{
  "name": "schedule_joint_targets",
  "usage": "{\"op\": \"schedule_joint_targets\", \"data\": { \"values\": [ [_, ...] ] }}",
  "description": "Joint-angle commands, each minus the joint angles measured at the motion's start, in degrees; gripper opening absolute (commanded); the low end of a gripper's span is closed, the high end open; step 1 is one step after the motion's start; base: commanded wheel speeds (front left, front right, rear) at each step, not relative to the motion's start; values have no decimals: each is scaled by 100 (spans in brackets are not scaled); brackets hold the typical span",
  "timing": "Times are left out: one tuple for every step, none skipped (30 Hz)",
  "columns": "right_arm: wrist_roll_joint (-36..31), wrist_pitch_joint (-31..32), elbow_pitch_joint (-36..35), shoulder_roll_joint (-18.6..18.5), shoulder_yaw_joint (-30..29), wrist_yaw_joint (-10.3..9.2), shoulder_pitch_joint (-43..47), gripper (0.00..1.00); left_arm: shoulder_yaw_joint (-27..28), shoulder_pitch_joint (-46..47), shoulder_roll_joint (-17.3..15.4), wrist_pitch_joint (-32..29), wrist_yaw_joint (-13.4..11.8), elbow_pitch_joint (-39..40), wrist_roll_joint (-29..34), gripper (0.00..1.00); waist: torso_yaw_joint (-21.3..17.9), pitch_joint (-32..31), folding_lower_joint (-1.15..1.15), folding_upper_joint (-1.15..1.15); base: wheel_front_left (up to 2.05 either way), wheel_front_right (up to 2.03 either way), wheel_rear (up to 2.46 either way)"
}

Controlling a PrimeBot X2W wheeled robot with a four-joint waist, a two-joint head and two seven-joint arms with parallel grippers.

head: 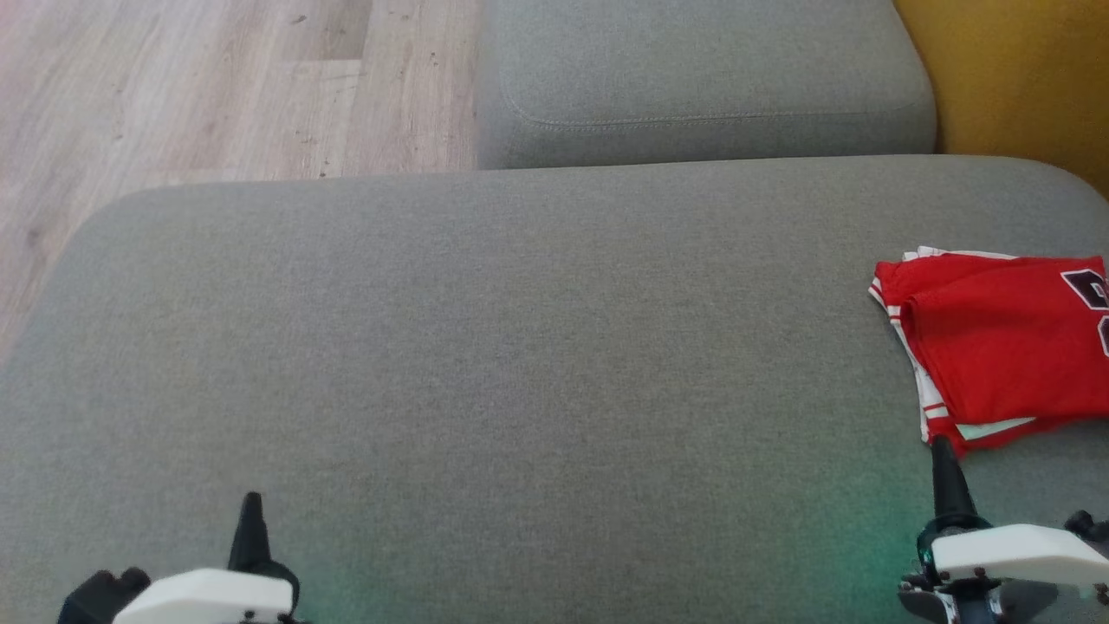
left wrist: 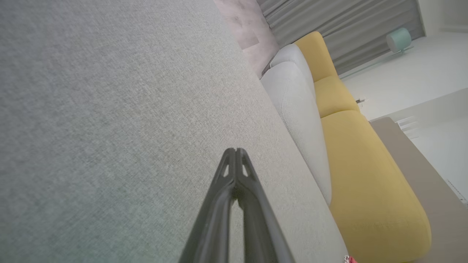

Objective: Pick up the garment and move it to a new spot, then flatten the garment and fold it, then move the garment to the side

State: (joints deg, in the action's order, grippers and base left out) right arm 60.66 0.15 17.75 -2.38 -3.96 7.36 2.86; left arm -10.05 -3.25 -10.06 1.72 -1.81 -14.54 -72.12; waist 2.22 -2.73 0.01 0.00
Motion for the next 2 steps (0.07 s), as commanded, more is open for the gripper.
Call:
{"op": "schedule_joint_targets", "data": {
  "values": [
    [141,48,-220,-33,52,9,-328,0,246,391,-16,-23,67,147,-80,0,-4,5,0,0,0,0,0],
    [204,60,-223,-33,46,9,-340,0,275,402,-1,-40,86,145,-122,0,-9,11,0,0,0,0,0]
  ]
}}
